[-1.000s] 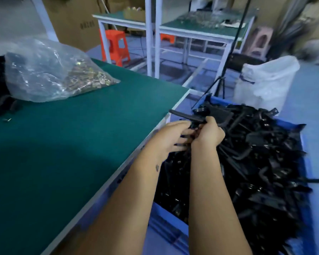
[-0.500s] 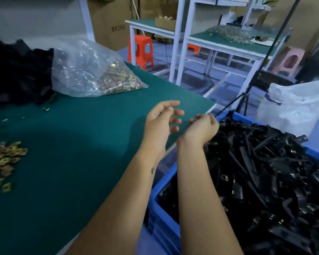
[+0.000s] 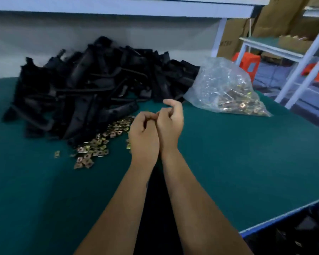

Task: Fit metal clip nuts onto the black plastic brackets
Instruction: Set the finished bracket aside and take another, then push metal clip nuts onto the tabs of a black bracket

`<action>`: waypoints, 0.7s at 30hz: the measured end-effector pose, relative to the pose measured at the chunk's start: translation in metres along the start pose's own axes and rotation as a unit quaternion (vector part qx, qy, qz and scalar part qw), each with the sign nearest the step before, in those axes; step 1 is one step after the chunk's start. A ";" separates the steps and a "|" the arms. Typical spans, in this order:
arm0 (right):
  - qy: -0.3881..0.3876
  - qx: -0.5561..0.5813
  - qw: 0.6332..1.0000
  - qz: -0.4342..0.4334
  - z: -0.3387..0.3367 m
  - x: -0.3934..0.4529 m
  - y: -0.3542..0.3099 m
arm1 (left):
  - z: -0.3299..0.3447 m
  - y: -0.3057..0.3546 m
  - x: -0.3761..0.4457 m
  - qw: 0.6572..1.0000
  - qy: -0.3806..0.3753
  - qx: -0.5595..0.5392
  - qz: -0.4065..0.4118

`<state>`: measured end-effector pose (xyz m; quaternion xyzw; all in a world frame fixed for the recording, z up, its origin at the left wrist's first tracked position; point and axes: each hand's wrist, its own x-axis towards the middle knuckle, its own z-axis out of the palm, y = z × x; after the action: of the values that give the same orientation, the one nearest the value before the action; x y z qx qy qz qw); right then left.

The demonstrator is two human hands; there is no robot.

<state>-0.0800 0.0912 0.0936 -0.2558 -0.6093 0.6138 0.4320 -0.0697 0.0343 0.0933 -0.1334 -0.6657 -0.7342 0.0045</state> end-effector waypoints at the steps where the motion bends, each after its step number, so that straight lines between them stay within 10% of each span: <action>1: -0.040 -0.035 0.999 -0.013 0.013 -0.002 0.004 | -0.012 -0.004 0.008 0.999 0.026 0.028 0.007; 7: -0.222 -0.275 0.921 -0.165 0.047 -0.001 0.021 | -0.069 -0.028 0.044 0.925 0.092 0.362 0.060; 14: -0.136 -0.257 0.945 -0.152 0.028 0.010 0.025 | -0.067 -0.039 0.062 0.812 -0.036 0.582 0.011; 21: -0.128 -0.275 0.946 -0.116 0.021 0.013 0.022 | -0.080 -0.038 0.067 0.833 0.020 0.551 0.050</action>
<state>-0.1093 0.0935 0.0775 -0.2112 -0.8303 0.3952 0.3314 -0.1565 -0.0282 0.0634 -0.1276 -0.9521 -0.2470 0.1275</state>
